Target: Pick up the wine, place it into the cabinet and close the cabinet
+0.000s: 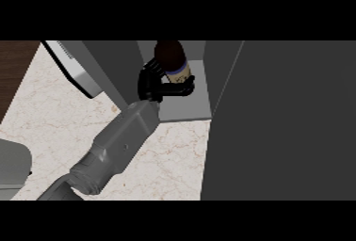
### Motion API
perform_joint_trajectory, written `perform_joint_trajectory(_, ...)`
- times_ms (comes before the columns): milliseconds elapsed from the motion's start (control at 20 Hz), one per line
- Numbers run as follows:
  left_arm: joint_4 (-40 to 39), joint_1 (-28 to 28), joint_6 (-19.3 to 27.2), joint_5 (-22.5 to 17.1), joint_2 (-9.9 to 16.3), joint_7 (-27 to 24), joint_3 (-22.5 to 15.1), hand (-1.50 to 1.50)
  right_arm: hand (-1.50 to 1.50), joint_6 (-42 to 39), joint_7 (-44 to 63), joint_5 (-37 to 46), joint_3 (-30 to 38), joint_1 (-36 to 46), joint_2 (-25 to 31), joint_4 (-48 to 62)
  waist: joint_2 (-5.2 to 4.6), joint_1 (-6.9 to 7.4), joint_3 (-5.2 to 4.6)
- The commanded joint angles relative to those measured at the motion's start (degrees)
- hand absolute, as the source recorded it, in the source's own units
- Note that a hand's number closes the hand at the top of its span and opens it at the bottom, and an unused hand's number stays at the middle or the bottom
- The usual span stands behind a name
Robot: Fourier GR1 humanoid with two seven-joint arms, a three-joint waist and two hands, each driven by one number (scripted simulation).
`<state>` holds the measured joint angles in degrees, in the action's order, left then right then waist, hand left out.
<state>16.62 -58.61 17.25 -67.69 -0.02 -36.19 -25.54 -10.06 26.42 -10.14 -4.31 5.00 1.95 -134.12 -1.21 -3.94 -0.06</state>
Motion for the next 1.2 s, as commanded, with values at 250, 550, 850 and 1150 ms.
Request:
perform_joint_trajectory(250, 0.57, 1.93, 0.01, -4.30, 0.02, -0.76, -3.03, 1.50, -1.50, -0.90, 0.23, -2.18, 1.02, 2.14, 0.85, 0.45, -0.16, -1.91, 0.00)
perform_joint_trajectory(550, 3.01, 3.87, 0.28, -5.96, 0.02, -0.88, -8.28, 1.50, -1.50, 0.02, -1.87, 0.90, -1.39, 3.97, -1.06, 4.34, -0.48, -2.52, -0.05)
perform_joint_trajectory(850, 5.42, 4.62, 1.99, -11.02, 0.02, -3.22, -9.44, 1.50, -1.50, -0.51, -0.39, -0.02, -2.52, 1.30, -0.75, 1.74, -0.48, -3.64, -0.07)
perform_joint_trajectory(1150, 5.01, 1.49, 5.67, -16.15, 0.02, -4.76, -8.18, -1.50, -1.50, -1.67, -1.13, -1.75, -0.95, 0.99, 0.24, 1.34, -0.58, -3.82, 0.00)
